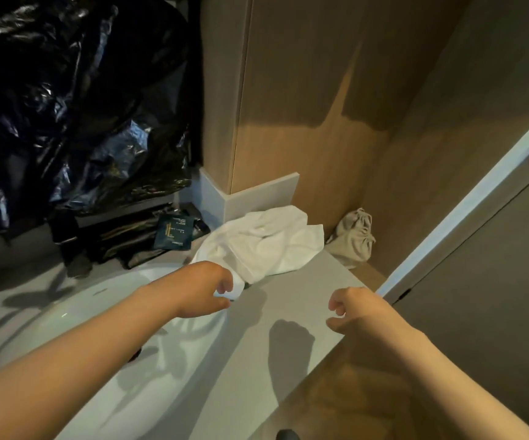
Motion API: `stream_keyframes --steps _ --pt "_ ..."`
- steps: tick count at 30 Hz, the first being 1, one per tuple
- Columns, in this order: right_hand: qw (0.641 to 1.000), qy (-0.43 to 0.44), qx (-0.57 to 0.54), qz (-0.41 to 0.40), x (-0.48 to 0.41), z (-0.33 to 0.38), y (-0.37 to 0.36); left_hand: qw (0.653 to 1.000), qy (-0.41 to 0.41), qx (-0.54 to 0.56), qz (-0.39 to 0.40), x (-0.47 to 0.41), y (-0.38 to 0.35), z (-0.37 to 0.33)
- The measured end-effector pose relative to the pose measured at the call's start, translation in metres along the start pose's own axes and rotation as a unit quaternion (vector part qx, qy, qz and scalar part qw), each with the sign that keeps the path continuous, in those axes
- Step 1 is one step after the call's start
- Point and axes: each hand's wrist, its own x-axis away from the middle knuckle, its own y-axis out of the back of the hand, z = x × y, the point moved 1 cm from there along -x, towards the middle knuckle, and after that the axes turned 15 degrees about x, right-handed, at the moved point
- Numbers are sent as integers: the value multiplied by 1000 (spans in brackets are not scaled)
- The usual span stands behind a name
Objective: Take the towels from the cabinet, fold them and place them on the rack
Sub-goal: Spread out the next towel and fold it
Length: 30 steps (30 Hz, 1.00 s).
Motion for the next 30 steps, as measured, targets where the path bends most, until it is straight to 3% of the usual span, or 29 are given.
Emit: stream_keyframes --steps 12,18,24,30 --pt "986 160 29 -35 -163 -111 2 986 133 66 -76 -114 -61 -55" --pt "968 244 -18 -57 -222 -109 1 965 184 100 -160 -124 -87 -69" --pt "955 285 -34 -76 -248 -86 -16 955 211 99 -185 -132 -96 -71" --pt "956 287 -63 -9 -257 -66 -31 945 222 107 -214 -133 -102 -65"
